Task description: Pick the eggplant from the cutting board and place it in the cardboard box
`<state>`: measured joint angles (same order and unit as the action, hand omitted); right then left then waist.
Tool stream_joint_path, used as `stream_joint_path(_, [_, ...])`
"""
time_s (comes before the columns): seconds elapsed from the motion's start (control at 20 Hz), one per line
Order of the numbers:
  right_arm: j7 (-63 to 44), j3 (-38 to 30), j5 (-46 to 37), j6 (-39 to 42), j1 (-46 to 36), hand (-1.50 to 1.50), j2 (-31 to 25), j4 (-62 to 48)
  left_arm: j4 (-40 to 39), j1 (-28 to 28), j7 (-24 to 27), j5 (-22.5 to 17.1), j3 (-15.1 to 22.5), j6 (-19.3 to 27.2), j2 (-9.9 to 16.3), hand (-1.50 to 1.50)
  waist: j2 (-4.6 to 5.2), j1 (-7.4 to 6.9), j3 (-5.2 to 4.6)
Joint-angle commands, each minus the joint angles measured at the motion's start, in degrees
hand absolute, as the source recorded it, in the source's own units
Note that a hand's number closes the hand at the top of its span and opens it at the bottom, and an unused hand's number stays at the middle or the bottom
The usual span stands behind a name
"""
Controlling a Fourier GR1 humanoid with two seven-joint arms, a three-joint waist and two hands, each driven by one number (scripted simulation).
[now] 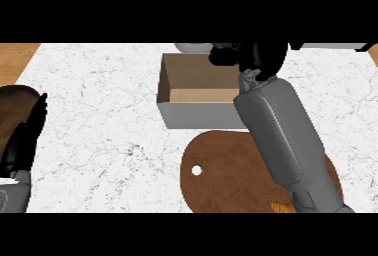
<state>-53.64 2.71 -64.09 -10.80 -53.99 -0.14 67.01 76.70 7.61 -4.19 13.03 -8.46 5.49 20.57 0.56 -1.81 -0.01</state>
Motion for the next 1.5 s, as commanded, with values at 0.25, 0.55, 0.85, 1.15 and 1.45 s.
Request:
stream_joint_path(0.25, [2.68,-10.18,3.11,-14.53,-8.36,-1.5,0.1,-25.3,1.13,1.11,-1.24,0.44,-0.01,-0.54,0.18,0.0,0.16,-0.54,0.04])
stream_joint_path(0.55, [10.93,-12.93,9.48,-22.9,-10.6,-1.5,0.11,-35.58,-0.74,-0.19,1.42,2.13,1.32,1.34,-2.52,0.0,0.27,-0.63,0.03])
stream_joint_path(0.85, [17.57,-9.35,11.97,-36.2,-11.6,-1.5,0.08,-39.47,-1.85,2.22,0.25,2.47,0.81,1.25,-2.09,0.0,0.35,-1.31,0.03])
stream_joint_path(1.15, [22.28,-13.33,13.58,-41.49,-8.74,-1.5,0.06,-29.98,-0.88,0.47,-1.12,2.31,-0.11,1.16,-1.88,0.0,-0.61,1.47,0.05])
stream_joint_path(1.45, [24.69,-13.25,17.41,-39.14,-0.71,-1.5,-0.47,-15.64,0.28,-1.08,-0.75,0.69,-3.01,-0.39,0.57,0.0,-1.08,2.53,0.05])
